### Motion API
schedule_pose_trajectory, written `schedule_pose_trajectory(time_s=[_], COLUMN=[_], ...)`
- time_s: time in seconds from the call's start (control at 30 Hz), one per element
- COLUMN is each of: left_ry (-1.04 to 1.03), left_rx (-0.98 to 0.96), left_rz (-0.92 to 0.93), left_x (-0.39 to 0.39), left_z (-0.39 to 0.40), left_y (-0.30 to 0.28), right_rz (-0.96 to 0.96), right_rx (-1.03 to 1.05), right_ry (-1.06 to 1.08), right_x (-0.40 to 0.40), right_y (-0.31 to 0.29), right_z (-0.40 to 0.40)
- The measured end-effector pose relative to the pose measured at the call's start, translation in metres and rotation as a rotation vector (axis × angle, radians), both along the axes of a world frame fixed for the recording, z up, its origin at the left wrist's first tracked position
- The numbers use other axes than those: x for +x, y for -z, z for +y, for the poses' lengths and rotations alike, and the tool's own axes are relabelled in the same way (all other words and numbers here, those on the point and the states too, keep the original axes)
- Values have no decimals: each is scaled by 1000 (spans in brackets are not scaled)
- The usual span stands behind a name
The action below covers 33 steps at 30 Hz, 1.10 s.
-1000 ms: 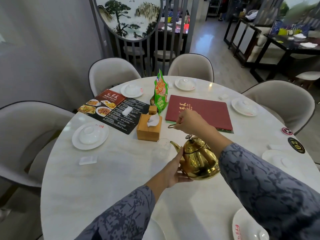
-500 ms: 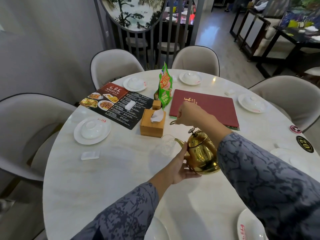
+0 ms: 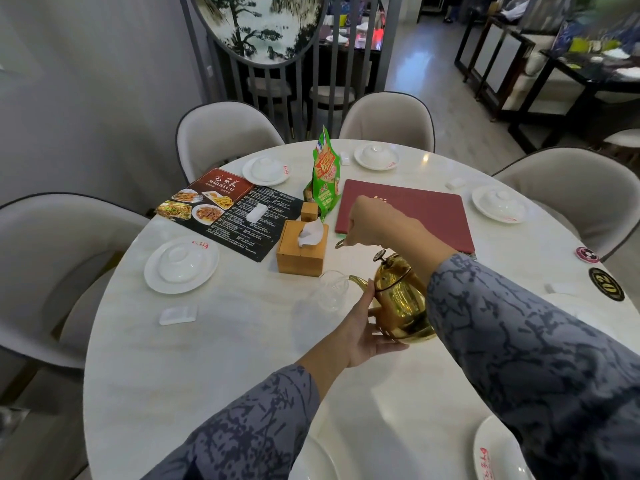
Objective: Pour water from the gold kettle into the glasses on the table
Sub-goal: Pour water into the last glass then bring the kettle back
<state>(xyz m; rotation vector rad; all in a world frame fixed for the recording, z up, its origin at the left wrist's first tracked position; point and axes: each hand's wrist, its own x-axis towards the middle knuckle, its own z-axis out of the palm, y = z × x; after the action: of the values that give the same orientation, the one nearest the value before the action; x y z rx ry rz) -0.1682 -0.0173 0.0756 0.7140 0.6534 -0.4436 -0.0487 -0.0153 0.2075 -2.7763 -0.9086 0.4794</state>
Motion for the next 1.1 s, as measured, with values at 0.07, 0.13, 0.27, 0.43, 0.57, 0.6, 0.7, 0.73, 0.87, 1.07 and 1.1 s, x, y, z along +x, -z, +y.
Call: schedule_pose_trajectory(time_s=[0.07, 0.13, 0.27, 0.43, 0.57, 0.6, 0.7, 0.73, 0.87, 1.07, 1.1], left_ry=[-4, -4, -2, 1, -2, -2, -3, -5, -1, 12, 15], left_rx=[-5, -3, 0, -8, -14, -15, -16, -14, 0, 21, 23], left_rz=[0, 1, 6, 9, 11, 12, 14, 14, 17, 6, 6], left_x=[1, 2, 3, 4, 5, 6, 6, 6, 6, 5, 5], left_z=[-1, -1, -3, -4, -5, -6, -7, -7, -8, -9, -9], left_y=[-1, -1, -2, -4, -4, -4, -5, -5, -5, -5, -6], right_rz=[0, 6, 8, 5, 5, 4, 6, 10, 14, 15, 15], right_rx=[-3, 0, -4, -10, -3, -3, 4, 7, 13, 33, 35], right_ry=[-1, 0, -8, -12, -15, -16, -11, -9, -7, -7, -6], right_x=[1, 1, 1, 2, 3, 3, 3, 3, 4, 4, 4], right_y=[-1, -2, -3, -3, -4, -4, -4, -4, -3, -3, -3], right_z=[0, 0, -1, -1, -2, -3, -5, -5, -7, -10, -11])
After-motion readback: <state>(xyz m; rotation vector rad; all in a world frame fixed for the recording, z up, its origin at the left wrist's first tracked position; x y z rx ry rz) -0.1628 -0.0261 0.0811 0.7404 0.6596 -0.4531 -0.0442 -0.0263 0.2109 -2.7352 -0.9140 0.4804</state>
